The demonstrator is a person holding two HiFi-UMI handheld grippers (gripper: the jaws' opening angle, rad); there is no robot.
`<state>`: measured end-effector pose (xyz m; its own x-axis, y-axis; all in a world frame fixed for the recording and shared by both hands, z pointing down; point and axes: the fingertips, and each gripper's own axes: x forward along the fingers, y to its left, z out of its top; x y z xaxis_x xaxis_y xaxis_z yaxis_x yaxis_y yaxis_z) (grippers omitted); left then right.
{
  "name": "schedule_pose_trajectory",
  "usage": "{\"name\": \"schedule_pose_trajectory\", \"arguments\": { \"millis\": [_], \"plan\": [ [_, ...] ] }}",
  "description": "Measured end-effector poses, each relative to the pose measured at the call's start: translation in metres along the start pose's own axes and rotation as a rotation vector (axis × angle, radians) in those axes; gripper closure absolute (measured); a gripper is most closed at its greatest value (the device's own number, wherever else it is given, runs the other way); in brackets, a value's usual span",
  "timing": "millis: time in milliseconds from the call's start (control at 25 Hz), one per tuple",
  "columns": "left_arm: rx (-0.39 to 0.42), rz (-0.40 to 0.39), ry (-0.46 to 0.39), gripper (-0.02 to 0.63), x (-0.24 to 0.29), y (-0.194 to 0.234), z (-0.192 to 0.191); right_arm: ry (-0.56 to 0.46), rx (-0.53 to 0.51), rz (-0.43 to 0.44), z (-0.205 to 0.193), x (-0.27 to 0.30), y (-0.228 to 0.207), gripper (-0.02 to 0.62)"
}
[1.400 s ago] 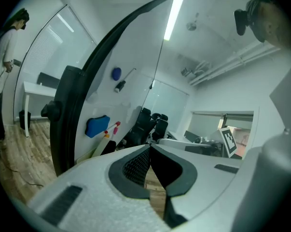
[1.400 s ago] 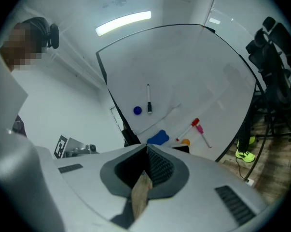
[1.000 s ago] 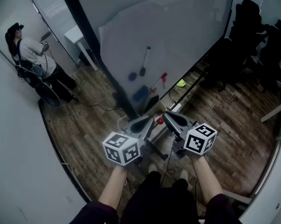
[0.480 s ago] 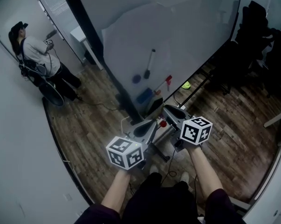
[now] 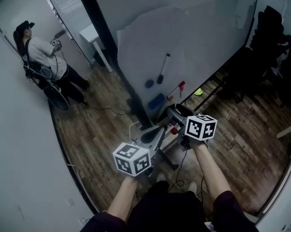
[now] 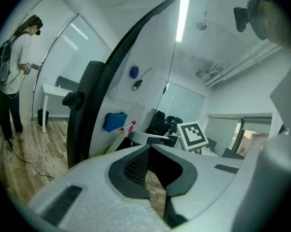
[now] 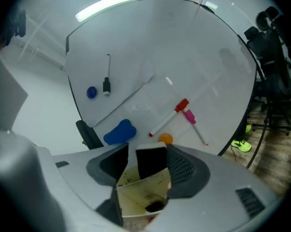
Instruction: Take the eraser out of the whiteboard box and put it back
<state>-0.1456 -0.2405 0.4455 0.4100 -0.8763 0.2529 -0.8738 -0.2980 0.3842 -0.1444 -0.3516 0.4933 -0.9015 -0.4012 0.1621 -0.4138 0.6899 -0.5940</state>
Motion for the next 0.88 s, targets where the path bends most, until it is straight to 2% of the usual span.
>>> {"name": "schedule_pose_trajectory", "arguments": {
  "millis": [600,880],
  "plan": [
    [-0.018,0.029,0.002,0.601,-0.002,0.021,0.0,0.104,-0.06,-0.049,-0.004,0.03,-0.005,0.354],
    [-0.035,0.032,0.006,0.601,-0.005,0.023,-0.005,0.09,-0.065,-0.063,-0.003,0.029,-0.006,0.371]
  ]
}}
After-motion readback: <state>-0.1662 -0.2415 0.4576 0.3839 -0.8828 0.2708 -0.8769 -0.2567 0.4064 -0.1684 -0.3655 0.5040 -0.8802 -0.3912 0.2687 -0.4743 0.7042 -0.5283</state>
